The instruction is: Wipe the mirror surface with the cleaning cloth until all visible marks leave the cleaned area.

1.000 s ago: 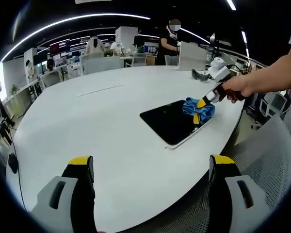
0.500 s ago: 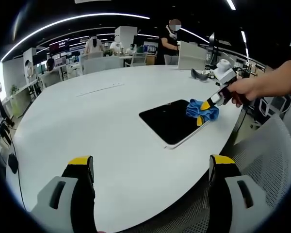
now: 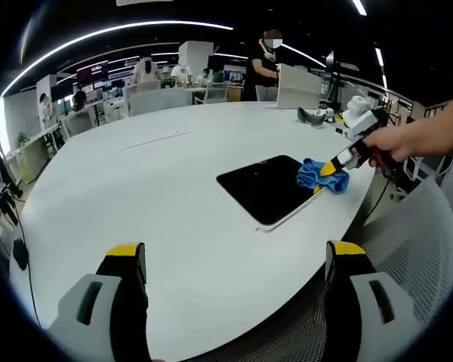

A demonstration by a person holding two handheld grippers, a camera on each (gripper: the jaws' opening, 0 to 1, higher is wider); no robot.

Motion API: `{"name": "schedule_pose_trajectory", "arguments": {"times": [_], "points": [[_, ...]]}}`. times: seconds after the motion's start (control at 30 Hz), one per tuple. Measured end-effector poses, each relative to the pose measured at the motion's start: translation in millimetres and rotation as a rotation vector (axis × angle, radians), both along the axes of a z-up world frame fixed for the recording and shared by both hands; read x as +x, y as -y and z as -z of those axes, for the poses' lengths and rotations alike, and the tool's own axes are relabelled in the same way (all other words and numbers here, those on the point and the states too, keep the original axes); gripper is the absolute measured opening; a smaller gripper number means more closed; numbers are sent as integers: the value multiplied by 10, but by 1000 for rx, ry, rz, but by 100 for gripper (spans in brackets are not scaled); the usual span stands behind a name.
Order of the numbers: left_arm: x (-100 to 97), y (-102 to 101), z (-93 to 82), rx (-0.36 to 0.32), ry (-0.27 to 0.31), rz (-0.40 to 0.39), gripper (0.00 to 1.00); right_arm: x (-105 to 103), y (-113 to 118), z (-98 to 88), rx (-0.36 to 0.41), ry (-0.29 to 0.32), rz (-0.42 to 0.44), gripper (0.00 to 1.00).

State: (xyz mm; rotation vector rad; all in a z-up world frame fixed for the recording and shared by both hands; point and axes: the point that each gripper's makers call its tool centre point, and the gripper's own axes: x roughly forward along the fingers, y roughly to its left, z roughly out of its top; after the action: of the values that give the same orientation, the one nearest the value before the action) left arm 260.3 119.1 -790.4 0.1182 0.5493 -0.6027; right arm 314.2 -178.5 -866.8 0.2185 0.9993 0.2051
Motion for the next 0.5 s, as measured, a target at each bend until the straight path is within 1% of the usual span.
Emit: {"name": "schedule_pose_trajectory", "arguments": {"times": [0.07, 0.13, 0.27, 0.37, 0.5], "points": [[0, 1, 1, 1, 0, 1, 99, 9, -1, 0, 0, 0, 4, 2], [-3, 2, 4, 1, -1, 2, 99, 14, -3, 3, 4, -8, 30, 2], [-4, 1, 6, 2, -1, 2, 99, 12, -18, 2, -18, -8, 25, 2], [-5, 2, 7, 4, -1, 3, 99, 14, -13, -1, -4, -16, 49, 2], [-3, -1, 6, 4, 0, 1, 99, 20, -22, -3, 2, -18, 56, 1]]}}
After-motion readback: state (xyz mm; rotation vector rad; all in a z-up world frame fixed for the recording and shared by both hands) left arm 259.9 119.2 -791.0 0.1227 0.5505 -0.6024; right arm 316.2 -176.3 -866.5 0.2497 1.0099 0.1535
